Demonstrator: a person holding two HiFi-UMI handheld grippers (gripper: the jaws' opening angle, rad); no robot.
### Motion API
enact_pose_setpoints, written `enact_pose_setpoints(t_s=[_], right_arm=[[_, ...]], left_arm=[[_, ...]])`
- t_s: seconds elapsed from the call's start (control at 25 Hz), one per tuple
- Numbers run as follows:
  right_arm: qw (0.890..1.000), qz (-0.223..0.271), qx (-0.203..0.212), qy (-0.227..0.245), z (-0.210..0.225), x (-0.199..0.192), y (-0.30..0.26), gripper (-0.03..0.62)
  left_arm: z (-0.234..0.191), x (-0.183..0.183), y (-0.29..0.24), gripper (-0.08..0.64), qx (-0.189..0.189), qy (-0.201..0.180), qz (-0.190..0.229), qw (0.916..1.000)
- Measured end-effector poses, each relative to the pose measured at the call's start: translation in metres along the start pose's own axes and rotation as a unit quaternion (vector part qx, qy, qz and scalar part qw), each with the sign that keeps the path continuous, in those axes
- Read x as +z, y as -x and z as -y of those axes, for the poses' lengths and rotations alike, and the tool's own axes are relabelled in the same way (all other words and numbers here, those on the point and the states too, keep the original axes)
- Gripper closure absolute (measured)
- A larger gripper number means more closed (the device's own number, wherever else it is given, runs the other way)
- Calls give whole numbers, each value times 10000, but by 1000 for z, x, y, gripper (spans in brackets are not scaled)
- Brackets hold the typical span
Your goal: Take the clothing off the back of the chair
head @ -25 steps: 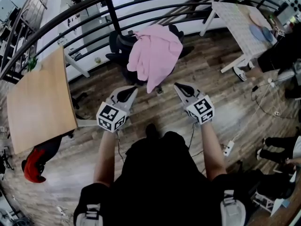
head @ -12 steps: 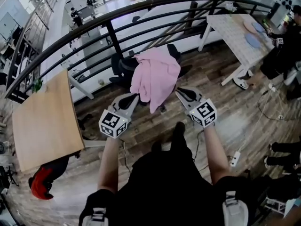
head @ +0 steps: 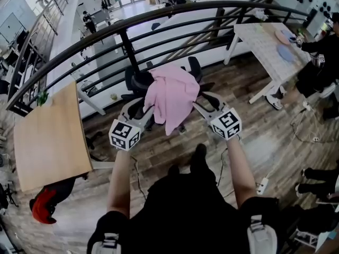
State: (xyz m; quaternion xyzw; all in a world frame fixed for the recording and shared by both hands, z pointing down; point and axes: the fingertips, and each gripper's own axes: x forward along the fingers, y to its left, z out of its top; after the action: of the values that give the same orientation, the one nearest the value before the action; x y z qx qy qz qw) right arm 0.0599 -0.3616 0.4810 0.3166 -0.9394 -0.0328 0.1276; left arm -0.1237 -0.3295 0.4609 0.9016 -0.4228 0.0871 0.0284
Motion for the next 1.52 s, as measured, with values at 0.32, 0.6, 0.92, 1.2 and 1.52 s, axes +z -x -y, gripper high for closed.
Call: enact_pose_setpoints(t_s=[0.32,0.6,0.92,1.2,1.52], right_arm=[[9997,-12,187,-141,6,2,-23,282],[9996,69,247,116,-6,18,-35,325],[9989,-62,465,79,-22,17,-53,323],[9985,-177,493,127,-29,24,-59,378],[9984,-33,506,244,-39,38,-67,443]], left_arm=[[-9,-16,-27,258,-108,209,-368,9990],[12,-17,-54,241,-565,164,-625,9963],[23,-15,-65,242,-721,42,-650,9953],[31,-19,-68,250,-947,-374,-914,9906],[35,-11,-70,287,-1057,-386,-822,9902]])
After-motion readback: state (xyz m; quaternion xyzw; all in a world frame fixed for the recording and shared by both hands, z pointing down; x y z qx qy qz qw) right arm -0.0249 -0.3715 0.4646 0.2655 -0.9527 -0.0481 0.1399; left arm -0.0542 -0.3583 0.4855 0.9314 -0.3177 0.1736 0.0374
